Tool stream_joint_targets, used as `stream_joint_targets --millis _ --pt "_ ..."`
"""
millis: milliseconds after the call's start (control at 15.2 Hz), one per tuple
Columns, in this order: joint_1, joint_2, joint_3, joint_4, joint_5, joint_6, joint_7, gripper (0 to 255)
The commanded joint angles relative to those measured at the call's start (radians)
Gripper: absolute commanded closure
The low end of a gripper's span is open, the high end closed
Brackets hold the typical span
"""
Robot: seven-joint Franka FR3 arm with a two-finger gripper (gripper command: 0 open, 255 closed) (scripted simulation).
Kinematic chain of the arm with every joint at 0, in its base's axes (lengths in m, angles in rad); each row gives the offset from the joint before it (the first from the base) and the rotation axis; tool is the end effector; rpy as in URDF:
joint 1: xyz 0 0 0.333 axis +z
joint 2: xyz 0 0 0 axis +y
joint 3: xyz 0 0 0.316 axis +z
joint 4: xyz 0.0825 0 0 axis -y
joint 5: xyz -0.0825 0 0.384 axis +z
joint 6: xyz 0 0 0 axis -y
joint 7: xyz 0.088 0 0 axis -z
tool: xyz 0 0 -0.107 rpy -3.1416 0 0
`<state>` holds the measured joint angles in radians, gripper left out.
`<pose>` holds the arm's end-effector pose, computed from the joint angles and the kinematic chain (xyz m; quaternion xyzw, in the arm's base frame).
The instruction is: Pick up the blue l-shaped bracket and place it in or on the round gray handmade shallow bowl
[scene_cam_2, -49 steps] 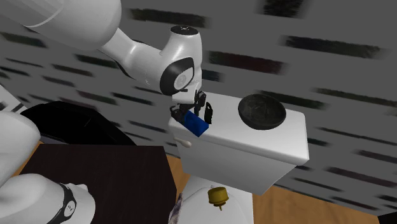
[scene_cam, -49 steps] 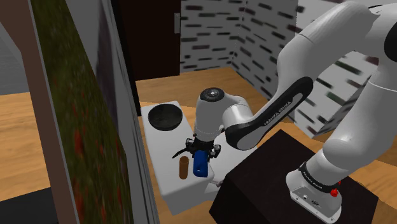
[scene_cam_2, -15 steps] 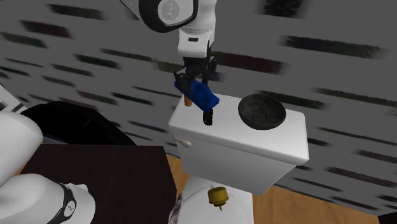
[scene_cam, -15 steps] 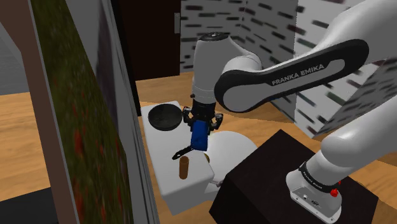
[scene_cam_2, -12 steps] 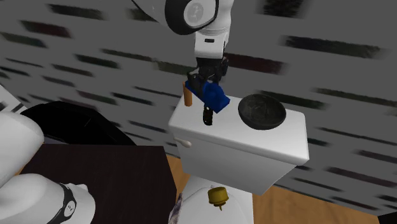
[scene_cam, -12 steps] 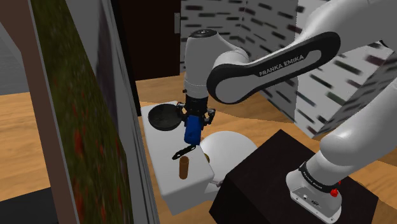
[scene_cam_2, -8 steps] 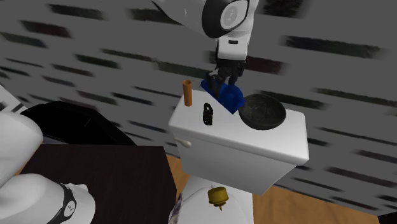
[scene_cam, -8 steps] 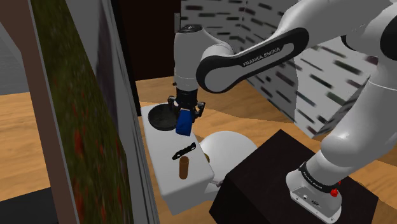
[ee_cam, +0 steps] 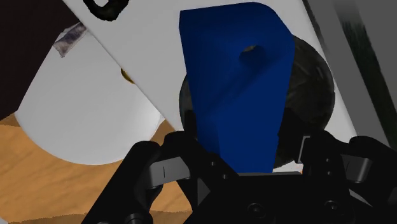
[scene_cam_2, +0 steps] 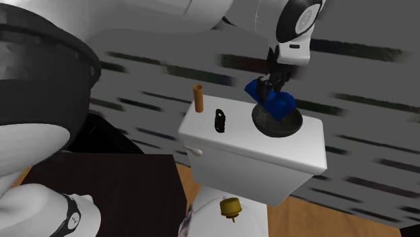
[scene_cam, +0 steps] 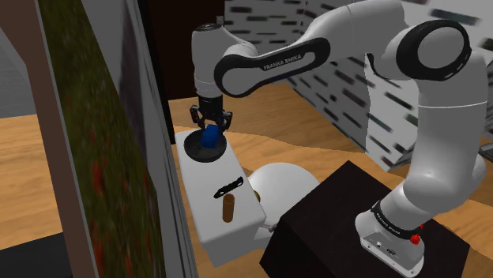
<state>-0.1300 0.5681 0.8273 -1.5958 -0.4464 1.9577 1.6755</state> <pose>0.5784 0.3421 0.3825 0.9044 -0.4266 -0.0002 0.0044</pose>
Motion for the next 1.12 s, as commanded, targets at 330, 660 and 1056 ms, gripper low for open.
stream_joint_targets --millis 330,660,1056 --pt "0.097 0.167 -0.070 0.230 -0.067 -0.065 -0.033 255" --pt "0.098 0.190 -0.083 0.200 -0.085 -0.016 -0.022 255" --pt "0.099 0.200 -0.088 0.191 -0.091 0.001 -0.018 255"
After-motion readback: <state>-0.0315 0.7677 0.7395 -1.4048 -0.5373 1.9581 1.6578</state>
